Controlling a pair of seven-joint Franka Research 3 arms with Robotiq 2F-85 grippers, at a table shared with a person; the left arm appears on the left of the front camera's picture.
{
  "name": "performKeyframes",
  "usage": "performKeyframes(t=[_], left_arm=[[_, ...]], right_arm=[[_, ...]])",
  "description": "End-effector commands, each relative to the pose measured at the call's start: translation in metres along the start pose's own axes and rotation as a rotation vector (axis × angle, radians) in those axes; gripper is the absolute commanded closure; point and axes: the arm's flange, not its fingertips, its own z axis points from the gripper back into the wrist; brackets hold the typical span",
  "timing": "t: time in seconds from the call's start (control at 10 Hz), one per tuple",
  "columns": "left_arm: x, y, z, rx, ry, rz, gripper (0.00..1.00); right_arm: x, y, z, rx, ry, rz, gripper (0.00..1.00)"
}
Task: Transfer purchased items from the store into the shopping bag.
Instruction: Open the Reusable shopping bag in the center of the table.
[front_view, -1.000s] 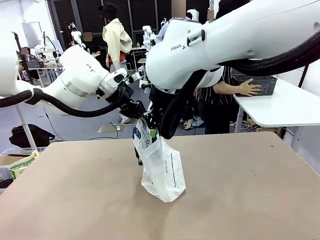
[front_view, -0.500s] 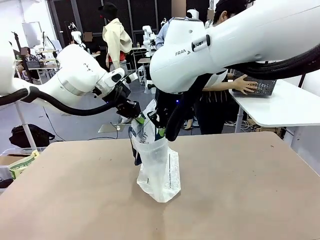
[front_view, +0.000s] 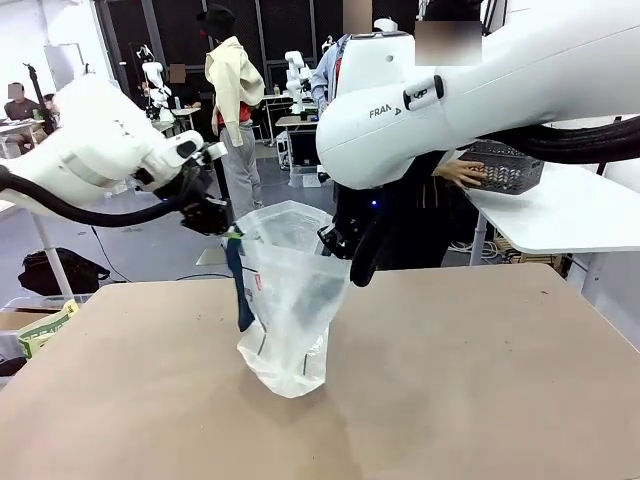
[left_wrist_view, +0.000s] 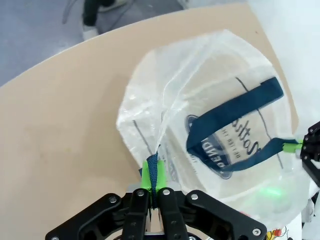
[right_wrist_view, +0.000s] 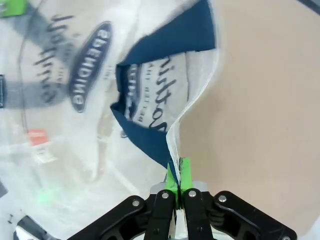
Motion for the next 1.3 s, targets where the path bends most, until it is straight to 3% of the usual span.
performKeyframes(t=[0.0, 0.6, 1.2], left_arm=[[-0.021, 0.011, 0.022, 0.073, -0.026, 0.081, 1.00], [-0.071, 0.058, 0.041, 0.024, -0.116, 0.221, 1.00], [-0.005, -0.007, -0.005, -0.006, 0.041, -0.007, 1.00]], right_arm=[[-0.007, -0.003, -0.004, -0.048, 0.024, -0.027, 1.00], [-0.014, -0.032, 0.002, -0.036, 0.004, -0.082, 1.00], [0.001, 0.019, -0.002, -0.066, 0.013, 0.072, 1.00]])
